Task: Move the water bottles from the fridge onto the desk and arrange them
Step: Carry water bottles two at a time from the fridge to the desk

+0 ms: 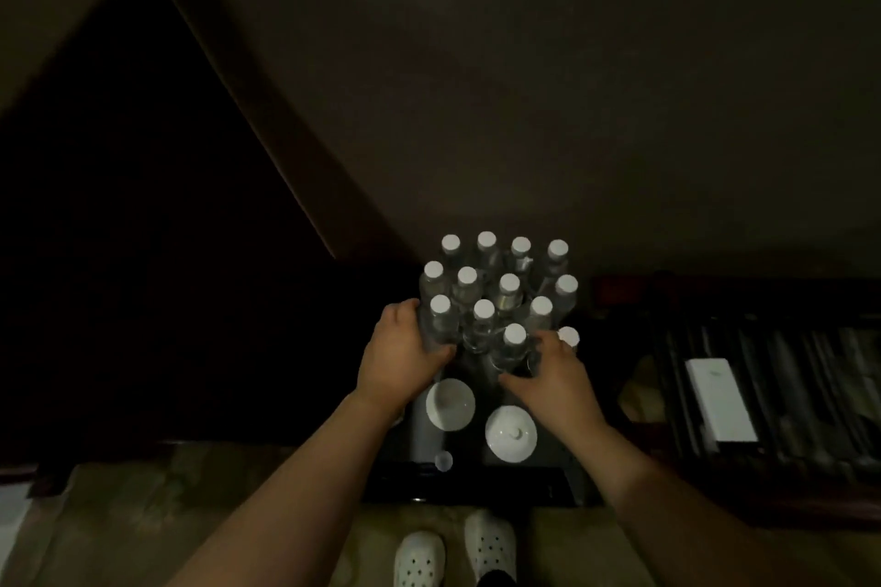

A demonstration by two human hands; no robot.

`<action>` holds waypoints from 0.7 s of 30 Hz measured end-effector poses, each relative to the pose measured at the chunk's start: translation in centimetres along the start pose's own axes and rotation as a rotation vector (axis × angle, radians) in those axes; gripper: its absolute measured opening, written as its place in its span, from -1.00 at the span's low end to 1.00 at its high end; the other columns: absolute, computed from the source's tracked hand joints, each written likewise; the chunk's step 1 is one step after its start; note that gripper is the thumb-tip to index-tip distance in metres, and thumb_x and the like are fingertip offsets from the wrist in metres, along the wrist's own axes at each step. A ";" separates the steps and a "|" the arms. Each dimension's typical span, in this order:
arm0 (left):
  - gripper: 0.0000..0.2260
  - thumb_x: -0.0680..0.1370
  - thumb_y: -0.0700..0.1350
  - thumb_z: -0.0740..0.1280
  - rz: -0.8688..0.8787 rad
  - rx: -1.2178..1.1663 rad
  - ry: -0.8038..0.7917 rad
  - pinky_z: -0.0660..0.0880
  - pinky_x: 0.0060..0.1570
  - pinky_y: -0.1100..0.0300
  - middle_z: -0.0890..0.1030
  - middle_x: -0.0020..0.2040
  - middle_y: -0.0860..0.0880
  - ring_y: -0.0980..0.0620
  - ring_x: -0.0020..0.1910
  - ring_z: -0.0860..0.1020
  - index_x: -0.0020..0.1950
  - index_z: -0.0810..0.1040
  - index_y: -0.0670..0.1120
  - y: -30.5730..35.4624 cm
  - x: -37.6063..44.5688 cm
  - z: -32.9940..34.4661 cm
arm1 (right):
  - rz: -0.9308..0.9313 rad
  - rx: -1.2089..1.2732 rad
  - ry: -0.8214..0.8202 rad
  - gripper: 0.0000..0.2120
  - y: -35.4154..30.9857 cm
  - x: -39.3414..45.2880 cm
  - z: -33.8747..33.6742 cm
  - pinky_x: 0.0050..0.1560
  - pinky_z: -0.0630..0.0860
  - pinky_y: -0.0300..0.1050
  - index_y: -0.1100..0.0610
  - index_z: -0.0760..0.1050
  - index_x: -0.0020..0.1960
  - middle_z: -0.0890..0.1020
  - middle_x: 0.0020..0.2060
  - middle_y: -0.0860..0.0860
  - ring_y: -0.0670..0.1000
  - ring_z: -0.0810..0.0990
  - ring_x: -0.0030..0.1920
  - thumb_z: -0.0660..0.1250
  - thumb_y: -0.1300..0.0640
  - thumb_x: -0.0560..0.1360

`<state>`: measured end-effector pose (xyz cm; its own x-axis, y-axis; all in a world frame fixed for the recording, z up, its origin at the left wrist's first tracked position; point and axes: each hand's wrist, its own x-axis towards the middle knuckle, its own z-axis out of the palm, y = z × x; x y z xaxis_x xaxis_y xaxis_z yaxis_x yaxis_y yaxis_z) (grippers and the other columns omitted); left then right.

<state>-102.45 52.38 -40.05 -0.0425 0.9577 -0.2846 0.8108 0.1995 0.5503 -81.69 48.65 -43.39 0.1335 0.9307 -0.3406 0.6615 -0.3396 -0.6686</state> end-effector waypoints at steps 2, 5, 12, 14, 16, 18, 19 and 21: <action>-0.24 0.39 0.12 0.52 0.003 -0.039 -0.016 0.38 0.20 0.17 0.38 0.39 -0.09 -0.06 0.33 0.43 0.48 0.30 -0.08 -1.9 2.4 2.4 | 0.038 0.055 0.057 -0.30 1.4 1.3 2.7 0.15 0.53 -0.04 0.03 0.36 0.33 0.48 0.26 0.04 0.07 0.53 0.21 0.58 -0.01 0.29; -0.23 0.35 0.12 0.55 0.005 -0.075 -0.031 0.40 0.23 0.11 0.40 0.37 -0.09 -0.07 0.33 0.43 0.46 0.31 -0.05 -4.3 5.3 5.6 | 0.103 0.091 0.146 -0.20 3.2 2.8 6.3 0.22 0.50 0.01 0.09 0.31 0.42 0.44 0.32 0.13 0.13 0.50 0.28 0.59 -0.04 0.29; -0.39 0.31 0.01 0.58 0.054 -0.315 0.026 0.39 0.03 0.25 0.54 0.16 0.01 0.07 0.15 0.50 0.29 0.46 -0.07 -7.4 8.5 11.7 | 0.122 0.185 0.462 -0.16 4.8 5.1 12.0 0.20 0.48 -0.09 0.17 0.31 0.42 0.52 0.26 0.17 0.12 0.52 0.25 0.63 0.04 0.27; -0.37 0.30 0.06 0.58 0.011 -0.356 0.071 0.41 0.03 0.24 0.55 0.18 0.01 0.08 0.13 0.52 0.29 0.45 -0.06 -7.8 8.9 13.0 | 0.178 0.284 0.514 -0.23 4.4 5.2 12.6 0.15 0.49 -0.14 0.09 0.32 0.39 0.53 0.23 0.07 0.02 0.53 0.20 0.61 0.06 0.29; -0.38 0.30 0.09 0.59 -0.037 -0.365 0.116 0.47 0.04 0.19 0.56 0.18 -0.01 0.05 0.13 0.55 0.27 0.46 -0.05 -8.0 9.4 13.9 | 0.220 0.364 0.578 -0.38 4.1 5.5 12.9 0.07 0.50 -0.24 0.00 0.40 0.27 0.59 0.12 -0.07 -0.14 0.58 0.10 0.60 0.11 0.30; -0.39 0.31 0.10 0.58 -0.052 -0.368 0.152 0.53 0.08 0.12 0.57 0.17 -0.03 0.02 0.13 0.57 0.26 0.47 -0.07 -8.2 9.7 14.6 | 0.225 0.389 0.636 -0.54 4.2 6.0 13.4 -0.01 0.56 -0.25 0.00 0.49 0.13 0.64 -0.01 -0.14 -0.23 0.61 -0.01 0.58 0.14 0.30; -0.40 0.31 0.09 0.57 -0.054 -0.365 0.160 0.54 0.09 0.09 0.57 0.17 -0.04 0.01 0.13 0.58 0.25 0.48 -0.08 -8.3 9.8 14.8 | 0.237 0.387 0.645 -0.55 4.3 6.2 13.6 0.00 0.58 -0.21 0.02 0.51 0.13 0.65 -0.03 -0.13 -0.22 0.62 -0.01 0.57 0.12 0.30; -0.42 0.32 0.08 0.56 -0.055 -0.359 0.166 0.55 0.09 0.03 0.57 0.16 -0.06 -0.02 0.11 0.58 0.24 0.48 -0.10 -8.3 10.0 15.0 | 0.286 0.373 0.634 -0.45 4.5 6.4 14.1 0.09 0.57 -0.14 0.03 0.47 0.24 0.63 0.07 -0.09 -0.13 0.61 0.08 0.58 0.04 0.30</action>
<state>-100.88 57.15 -59.22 -0.1978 0.9582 -0.2065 0.5505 0.2829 0.7854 -88.24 51.19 -57.89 0.7310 0.6619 -0.1659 0.2618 -0.4965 -0.8276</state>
